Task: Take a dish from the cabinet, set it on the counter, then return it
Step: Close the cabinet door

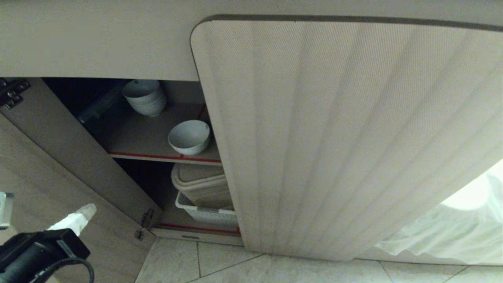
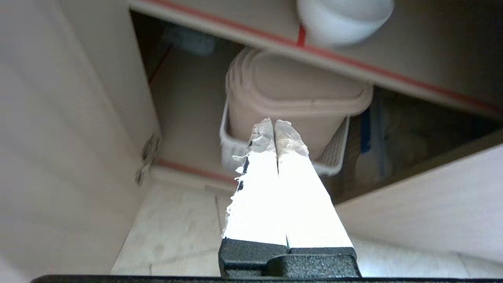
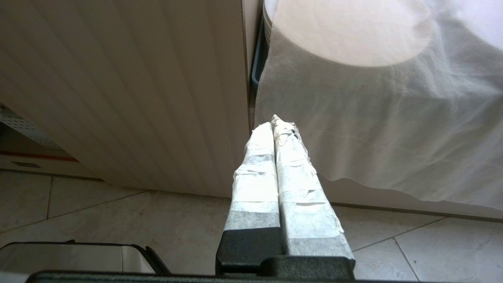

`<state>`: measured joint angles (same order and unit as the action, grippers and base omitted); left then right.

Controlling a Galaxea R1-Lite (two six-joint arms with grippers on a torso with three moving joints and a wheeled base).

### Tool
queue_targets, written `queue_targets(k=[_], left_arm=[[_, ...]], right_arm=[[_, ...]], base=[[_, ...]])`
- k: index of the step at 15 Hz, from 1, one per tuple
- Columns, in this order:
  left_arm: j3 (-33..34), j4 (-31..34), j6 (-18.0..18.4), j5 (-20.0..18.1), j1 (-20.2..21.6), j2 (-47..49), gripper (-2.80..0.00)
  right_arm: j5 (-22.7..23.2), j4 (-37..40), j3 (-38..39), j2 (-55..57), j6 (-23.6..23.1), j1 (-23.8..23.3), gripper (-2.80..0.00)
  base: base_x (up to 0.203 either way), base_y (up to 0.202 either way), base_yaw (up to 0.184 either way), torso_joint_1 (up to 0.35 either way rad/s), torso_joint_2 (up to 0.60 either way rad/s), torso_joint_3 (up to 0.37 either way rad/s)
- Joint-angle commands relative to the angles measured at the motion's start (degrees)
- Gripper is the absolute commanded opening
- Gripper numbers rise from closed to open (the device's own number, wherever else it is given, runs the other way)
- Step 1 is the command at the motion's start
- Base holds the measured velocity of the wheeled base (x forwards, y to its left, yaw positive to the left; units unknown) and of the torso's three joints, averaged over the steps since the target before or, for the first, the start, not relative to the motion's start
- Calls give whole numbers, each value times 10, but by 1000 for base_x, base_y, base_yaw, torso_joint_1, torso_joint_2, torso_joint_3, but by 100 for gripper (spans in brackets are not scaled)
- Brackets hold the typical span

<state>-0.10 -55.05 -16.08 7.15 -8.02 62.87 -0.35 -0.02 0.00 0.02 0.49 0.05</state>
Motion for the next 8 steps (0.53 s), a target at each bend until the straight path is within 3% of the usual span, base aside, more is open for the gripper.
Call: queue_targets(k=[1, 8], left_arm=[[0, 36, -1, -14, 18, -48, -280], [0, 184, 11, -71, 49, -170, -280]], right_arm=[[0, -1, 0, 0, 0, 0, -280], [0, 0, 0, 0, 0, 0, -280]], base=[[0, 0, 0, 0, 0, 0], [0, 0, 0, 0, 0, 0]])
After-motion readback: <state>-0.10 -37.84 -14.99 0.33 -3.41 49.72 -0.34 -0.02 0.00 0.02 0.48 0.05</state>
